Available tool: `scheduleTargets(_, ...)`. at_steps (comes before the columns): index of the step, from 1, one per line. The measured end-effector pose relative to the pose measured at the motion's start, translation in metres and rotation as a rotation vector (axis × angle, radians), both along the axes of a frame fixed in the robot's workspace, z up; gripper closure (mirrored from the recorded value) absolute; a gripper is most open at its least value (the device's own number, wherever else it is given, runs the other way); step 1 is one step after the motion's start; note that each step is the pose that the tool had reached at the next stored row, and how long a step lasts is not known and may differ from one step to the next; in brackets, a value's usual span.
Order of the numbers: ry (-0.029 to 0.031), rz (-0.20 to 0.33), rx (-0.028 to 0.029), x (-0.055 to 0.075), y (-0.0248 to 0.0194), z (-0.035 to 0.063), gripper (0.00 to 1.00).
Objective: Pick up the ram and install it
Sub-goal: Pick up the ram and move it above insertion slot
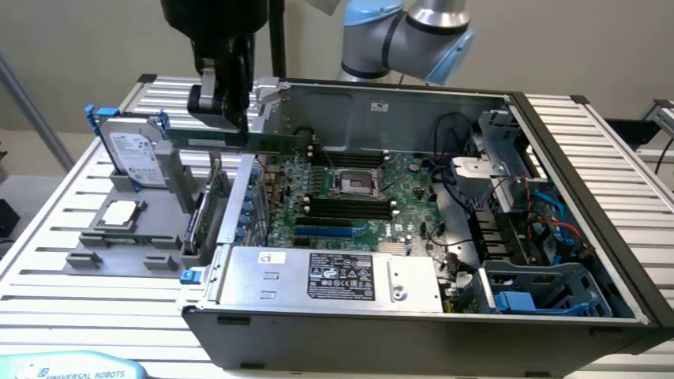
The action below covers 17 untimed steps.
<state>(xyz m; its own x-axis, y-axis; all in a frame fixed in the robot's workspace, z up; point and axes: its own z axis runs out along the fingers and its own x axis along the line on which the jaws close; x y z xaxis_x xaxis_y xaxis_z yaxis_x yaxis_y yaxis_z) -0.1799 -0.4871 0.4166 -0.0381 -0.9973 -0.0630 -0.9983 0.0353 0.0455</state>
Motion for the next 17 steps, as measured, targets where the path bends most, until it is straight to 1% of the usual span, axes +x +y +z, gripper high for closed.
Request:
scheduleTargets(3, 0.0001, 0.000, -0.0003, 0.014, 0.0061, -0.0055, 0.87)
scheduleTargets(11, 0.0000, 0.000, -0.0015, 0.048, 0.0254, -0.0190, 0.87)
scheduleTargets(17, 0.0000, 0.000, -0.0030, 0.075, 0.0342, -0.0282, 0.87)
